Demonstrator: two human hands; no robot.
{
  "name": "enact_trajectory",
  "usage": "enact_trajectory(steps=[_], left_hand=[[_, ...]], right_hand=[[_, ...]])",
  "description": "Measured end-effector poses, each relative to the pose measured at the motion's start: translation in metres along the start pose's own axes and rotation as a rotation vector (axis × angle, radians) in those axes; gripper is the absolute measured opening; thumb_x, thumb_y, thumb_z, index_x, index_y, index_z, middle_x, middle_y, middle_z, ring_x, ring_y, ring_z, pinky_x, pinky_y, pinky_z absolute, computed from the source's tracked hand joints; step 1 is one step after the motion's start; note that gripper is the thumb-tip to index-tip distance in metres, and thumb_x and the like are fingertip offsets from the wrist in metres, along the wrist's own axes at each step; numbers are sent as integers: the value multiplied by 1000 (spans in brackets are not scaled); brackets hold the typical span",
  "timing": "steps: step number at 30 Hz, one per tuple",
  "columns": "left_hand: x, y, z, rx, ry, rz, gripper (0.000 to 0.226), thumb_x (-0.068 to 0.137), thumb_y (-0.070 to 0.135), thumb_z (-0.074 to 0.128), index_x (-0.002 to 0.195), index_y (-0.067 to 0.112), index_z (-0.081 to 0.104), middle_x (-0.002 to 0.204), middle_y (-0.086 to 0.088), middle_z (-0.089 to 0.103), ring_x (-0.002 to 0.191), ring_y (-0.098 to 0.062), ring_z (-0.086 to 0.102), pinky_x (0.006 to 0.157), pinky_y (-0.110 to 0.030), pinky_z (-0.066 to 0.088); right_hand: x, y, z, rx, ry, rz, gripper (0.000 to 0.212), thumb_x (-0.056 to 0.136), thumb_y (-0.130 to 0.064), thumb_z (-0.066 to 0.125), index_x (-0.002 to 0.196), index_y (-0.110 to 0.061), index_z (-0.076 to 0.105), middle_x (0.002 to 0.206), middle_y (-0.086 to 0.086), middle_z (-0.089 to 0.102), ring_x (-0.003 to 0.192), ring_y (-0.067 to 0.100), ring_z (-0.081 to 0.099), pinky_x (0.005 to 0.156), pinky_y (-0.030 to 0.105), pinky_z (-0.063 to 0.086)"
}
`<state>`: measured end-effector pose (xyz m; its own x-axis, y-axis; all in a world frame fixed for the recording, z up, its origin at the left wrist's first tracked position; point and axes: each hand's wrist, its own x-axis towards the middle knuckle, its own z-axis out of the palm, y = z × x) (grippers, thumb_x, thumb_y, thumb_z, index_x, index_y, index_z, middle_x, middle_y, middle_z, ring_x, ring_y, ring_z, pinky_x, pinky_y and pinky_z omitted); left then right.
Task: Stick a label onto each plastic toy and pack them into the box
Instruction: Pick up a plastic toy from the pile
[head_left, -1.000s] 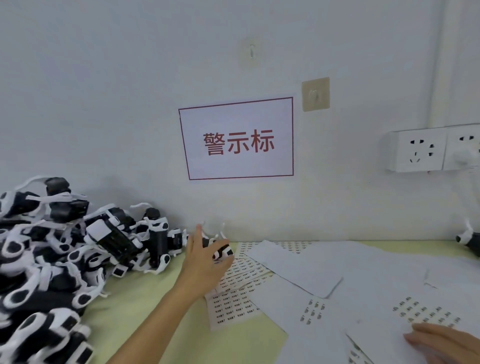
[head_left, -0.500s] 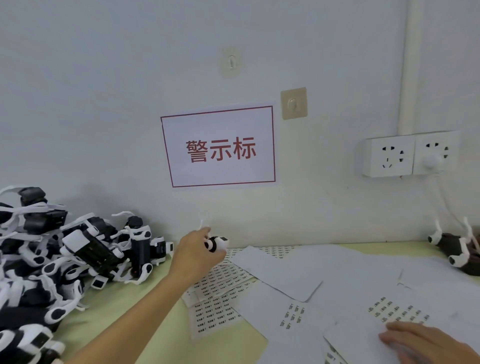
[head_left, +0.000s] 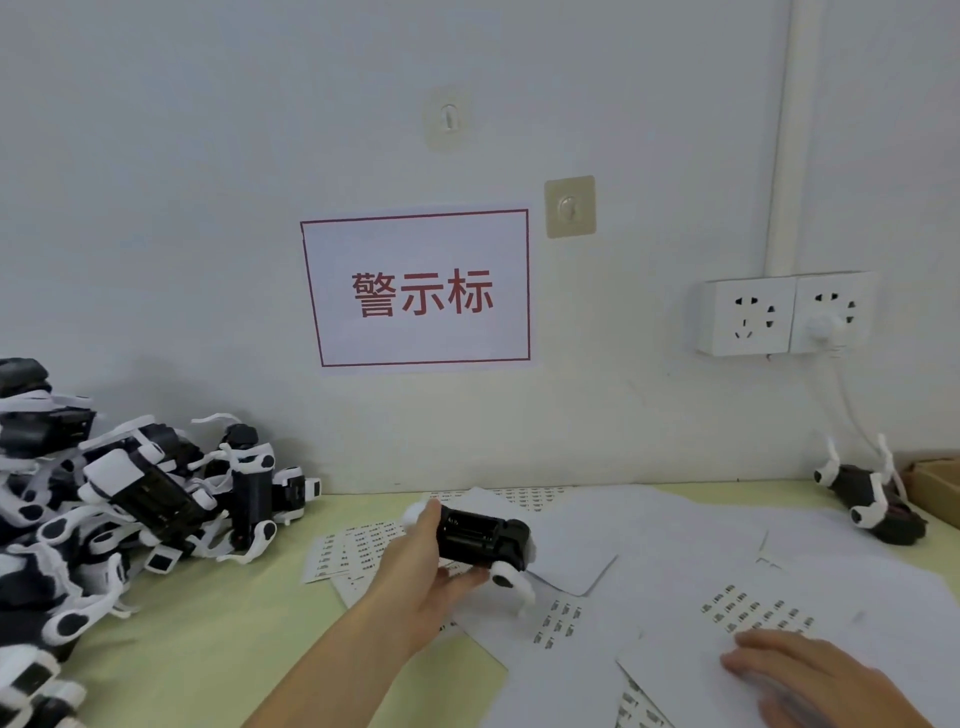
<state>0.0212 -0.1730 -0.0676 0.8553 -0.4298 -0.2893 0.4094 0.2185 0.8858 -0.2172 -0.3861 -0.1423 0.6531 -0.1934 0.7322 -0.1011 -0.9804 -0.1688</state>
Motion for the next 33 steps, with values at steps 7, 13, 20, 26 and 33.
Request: enact_trajectory(steps=[7, 13, 20, 26, 33], left_hand=[[-2, 17, -15, 592, 66, -33, 39, 93, 52, 59, 94, 13, 55, 90, -22, 72, 67, -41, 73, 72, -46, 63], [-9, 19, -6, 1547, 484, 718, 37, 97, 55, 35, 86, 21, 44, 77, 4, 57, 75, -21, 56, 66, -33, 44], [-45, -56, 39, 1450, -501, 935, 45, 96, 58, 35, 137, 42, 39, 145, 24, 37, 134, 4, 31, 109, -26, 33], [-42, -101, 51, 1621, -647, 776, 60, 94, 61, 46, 145, 31, 37, 164, 16, 14, 150, -2, 1, 115, -26, -1], [-48, -100, 46, 1316, -750, 820, 42, 86, 57, 52, 124, 40, 57, 145, 36, 29, 133, 21, 23, 115, -20, 25]], right_hand=[[3, 1, -1, 7, 36, 9, 48, 99, -63, 11, 94, -48, 55, 90, -20, 70, 79, -6, 55, 44, 13, 46], [4, 3, -3, -22, 33, -1, 55, 97, -62, 26, 79, -39, 74, 90, -17, 72, 68, 0, 69, 53, 17, 50], [4, 1, -12, 9, -48, 35, 12, 76, -43, 80, 73, -32, 77, 87, -15, 73, 76, 2, 71, 48, 21, 55], [-4, 7, -15, 186, -212, 209, 49, 61, 6, 85, 72, -40, 69, 87, -31, 69, 85, -11, 65, 80, 8, 47], [-3, 2, -21, 175, -180, 332, 38, 75, 3, 73, 72, -35, 69, 76, -25, 67, 81, -10, 60, 70, 3, 42]])
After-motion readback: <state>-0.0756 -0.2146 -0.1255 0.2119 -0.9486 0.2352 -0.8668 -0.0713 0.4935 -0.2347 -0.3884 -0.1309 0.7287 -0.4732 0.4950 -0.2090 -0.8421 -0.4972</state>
